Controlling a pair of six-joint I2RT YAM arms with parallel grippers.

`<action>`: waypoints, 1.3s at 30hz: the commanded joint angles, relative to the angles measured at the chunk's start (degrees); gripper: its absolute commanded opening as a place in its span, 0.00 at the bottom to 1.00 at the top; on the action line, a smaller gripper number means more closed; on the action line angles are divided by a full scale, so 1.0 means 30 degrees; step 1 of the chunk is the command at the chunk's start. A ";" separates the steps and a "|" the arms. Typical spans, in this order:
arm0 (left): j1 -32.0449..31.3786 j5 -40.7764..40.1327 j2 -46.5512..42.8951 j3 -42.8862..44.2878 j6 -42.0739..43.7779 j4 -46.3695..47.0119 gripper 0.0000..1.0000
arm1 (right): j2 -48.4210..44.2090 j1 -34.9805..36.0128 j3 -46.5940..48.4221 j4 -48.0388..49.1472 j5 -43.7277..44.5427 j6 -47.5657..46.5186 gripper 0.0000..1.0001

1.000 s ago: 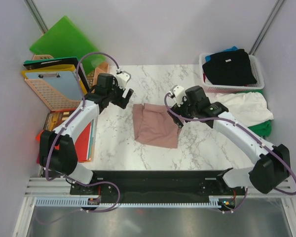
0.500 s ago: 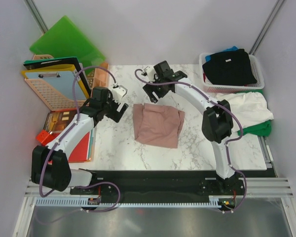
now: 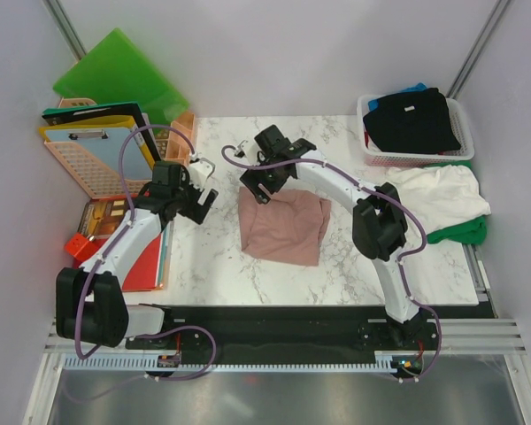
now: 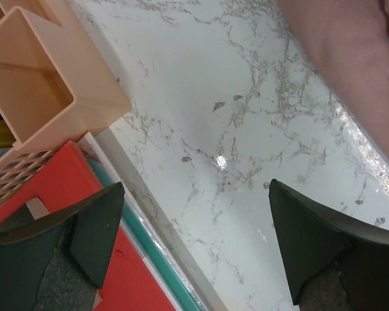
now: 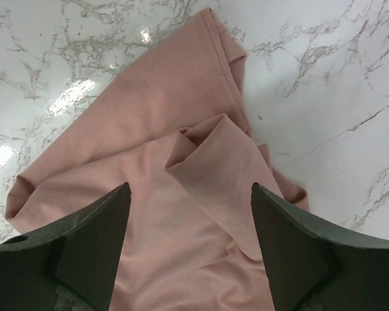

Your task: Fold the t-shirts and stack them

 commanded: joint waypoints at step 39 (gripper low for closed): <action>0.0104 0.1770 -0.1680 -0.3016 -0.0091 0.0362 1.00 | 0.2198 0.1170 0.1687 0.2674 0.6007 -0.0980 0.59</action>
